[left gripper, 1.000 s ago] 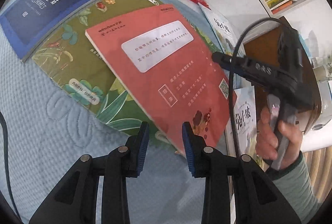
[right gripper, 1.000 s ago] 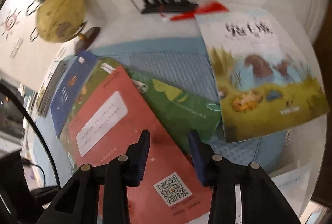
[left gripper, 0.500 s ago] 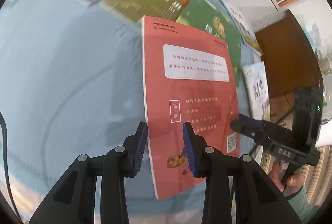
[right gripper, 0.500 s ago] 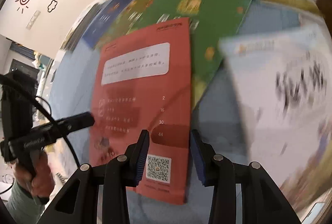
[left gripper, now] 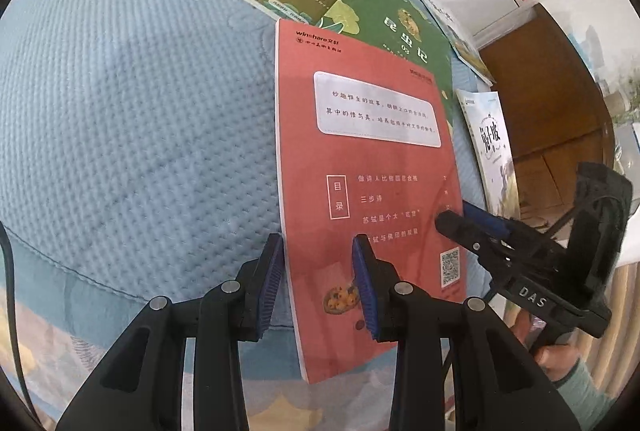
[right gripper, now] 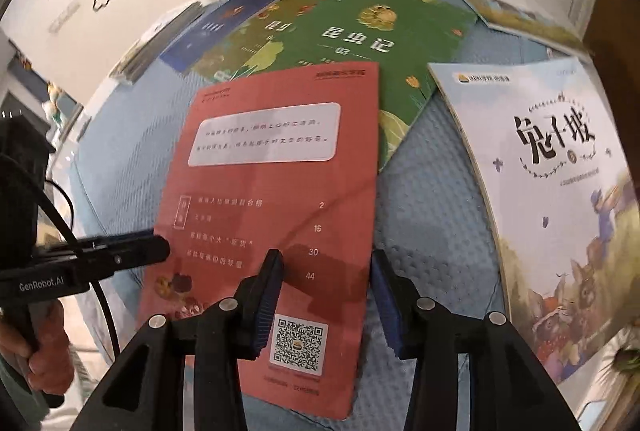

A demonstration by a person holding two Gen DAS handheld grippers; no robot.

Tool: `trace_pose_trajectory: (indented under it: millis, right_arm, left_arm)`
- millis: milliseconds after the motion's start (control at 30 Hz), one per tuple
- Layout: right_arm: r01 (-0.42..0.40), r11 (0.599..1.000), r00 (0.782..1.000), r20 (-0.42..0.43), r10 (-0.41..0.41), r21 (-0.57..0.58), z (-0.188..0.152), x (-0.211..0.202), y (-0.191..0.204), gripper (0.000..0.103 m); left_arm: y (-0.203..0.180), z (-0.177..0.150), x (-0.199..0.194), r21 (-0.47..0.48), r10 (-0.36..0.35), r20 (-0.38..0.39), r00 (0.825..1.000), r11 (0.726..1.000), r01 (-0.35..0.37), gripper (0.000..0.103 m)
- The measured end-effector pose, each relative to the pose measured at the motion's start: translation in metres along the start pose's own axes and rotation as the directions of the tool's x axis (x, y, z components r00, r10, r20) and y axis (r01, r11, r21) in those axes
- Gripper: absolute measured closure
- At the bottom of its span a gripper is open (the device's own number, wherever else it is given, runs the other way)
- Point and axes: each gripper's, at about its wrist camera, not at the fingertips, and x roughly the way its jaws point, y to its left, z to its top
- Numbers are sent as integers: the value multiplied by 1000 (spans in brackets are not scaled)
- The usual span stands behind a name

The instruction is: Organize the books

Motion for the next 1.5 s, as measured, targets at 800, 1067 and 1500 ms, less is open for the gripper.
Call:
trace_pose_trajectory:
  millis: [800, 1067, 1500]
  right_arm:
    - [-408, 913, 906, 133, 403, 13, 50, -77, 97, 61]
    - [-523, 849, 852, -9, 524, -74, 32, -48, 188, 61]
    - [-105, 994, 990, -99, 101, -35, 3, 62, 177, 66]
  left_arm:
    - [73, -20, -90, -141, -69, 197, 978, 985, 97, 72]
    - [182, -67, -196, -385, 232, 367, 901, 920, -80, 72]
    - [163, -49, -119, -243, 183, 168, 969, 960, -139, 72]
